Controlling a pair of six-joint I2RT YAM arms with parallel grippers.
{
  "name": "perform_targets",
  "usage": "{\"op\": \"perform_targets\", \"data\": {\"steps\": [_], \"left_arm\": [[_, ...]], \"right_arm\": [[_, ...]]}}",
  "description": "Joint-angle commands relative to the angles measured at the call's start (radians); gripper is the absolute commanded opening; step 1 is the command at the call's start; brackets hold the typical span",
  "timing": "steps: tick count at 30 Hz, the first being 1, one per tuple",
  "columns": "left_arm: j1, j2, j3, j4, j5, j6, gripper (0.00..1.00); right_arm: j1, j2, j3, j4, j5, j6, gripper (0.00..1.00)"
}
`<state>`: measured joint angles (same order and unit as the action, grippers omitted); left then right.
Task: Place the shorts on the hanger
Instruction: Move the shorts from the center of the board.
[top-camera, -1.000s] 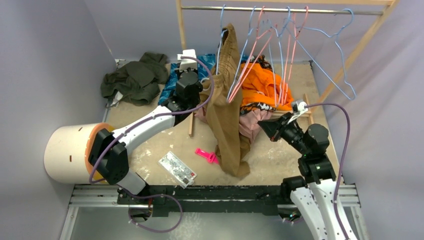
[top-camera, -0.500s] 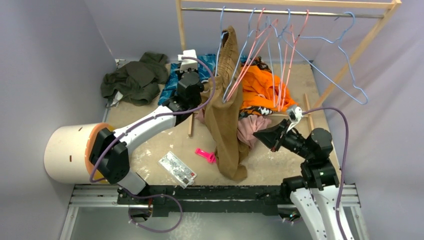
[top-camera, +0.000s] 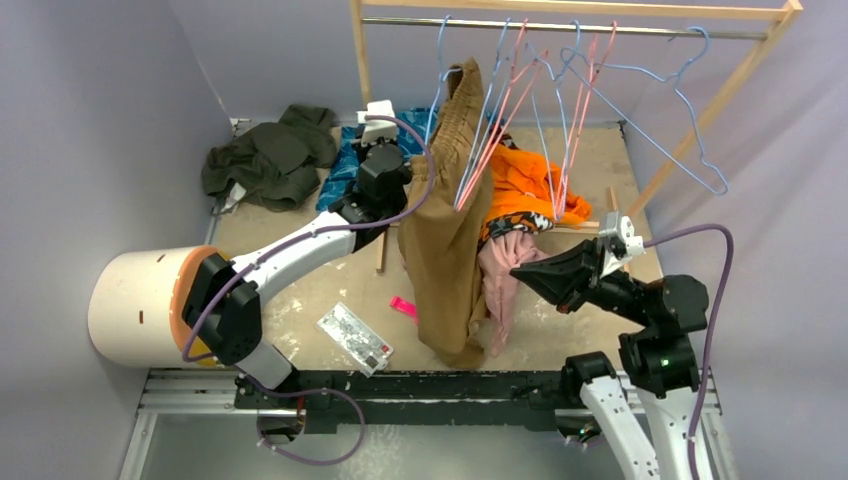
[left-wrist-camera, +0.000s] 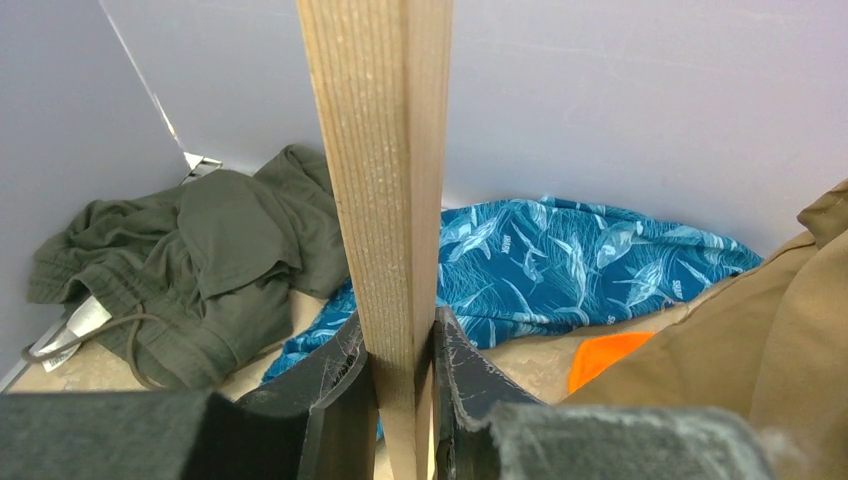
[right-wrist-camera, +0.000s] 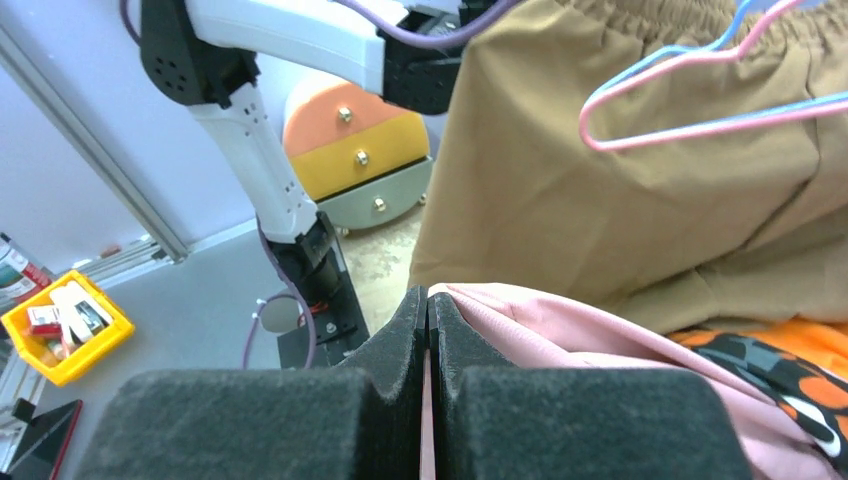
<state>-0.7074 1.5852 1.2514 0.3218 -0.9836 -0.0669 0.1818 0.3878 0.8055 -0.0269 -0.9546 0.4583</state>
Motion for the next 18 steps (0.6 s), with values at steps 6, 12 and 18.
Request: {"op": "perform_targets", "data": {"steps": [6, 12, 18], "left_arm": [[0.009, 0.033, 0.007, -0.041, -0.152, 0.063, 0.0], [0.003, 0.024, -0.002, -0.047, -0.153, 0.063, 0.0], [-0.005, 0.022, -0.011, -0.053, -0.153, 0.061, 0.0]], "right_arm": [[0.018, 0.048, 0.153, 0.493, -0.101, 0.272, 0.0], [0.018, 0.093, 0.195, 0.845, -0.081, 0.538, 0.0], [0.018, 0.106, 0.227, 0.954, -0.083, 0.616, 0.0]]}}
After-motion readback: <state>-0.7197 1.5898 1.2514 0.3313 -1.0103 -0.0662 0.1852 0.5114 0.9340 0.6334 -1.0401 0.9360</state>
